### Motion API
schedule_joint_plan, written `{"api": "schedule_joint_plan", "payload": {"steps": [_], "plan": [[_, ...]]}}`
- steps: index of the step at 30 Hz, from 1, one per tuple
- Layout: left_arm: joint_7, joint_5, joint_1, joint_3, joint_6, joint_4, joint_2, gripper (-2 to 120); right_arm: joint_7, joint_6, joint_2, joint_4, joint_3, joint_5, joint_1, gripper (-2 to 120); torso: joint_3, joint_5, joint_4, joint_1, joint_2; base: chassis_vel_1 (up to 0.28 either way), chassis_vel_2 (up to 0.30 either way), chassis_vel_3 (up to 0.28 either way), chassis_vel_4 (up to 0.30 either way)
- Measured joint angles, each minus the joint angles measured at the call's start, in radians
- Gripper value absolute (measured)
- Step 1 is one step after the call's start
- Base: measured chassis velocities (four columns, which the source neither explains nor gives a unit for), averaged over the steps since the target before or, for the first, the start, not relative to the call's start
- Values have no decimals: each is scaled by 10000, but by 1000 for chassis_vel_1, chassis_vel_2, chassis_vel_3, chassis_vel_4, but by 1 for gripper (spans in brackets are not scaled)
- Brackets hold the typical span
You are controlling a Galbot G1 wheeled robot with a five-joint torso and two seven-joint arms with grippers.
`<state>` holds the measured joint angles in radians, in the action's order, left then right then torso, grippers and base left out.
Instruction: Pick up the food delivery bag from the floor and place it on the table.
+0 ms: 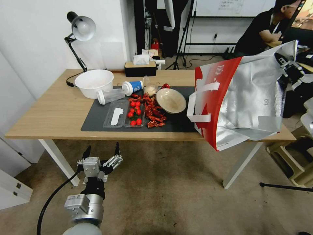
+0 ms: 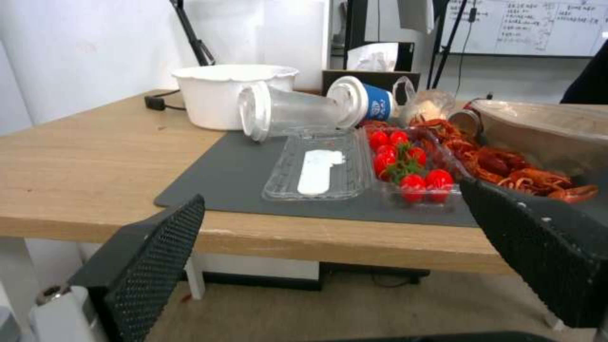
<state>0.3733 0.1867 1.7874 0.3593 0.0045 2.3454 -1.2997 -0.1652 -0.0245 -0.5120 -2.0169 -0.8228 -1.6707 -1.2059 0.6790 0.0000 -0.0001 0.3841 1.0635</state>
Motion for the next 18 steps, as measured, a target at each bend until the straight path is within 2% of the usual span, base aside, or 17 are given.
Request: {"api": "schedule_joint_plan", "payload": {"steps": [18], "plan": [[-19,-84,93,-1,-96,43,-53,100,-575,99,-68,-102,-125,235,-199,0,0,0,0,0,-1,0,0,0,0]]}}
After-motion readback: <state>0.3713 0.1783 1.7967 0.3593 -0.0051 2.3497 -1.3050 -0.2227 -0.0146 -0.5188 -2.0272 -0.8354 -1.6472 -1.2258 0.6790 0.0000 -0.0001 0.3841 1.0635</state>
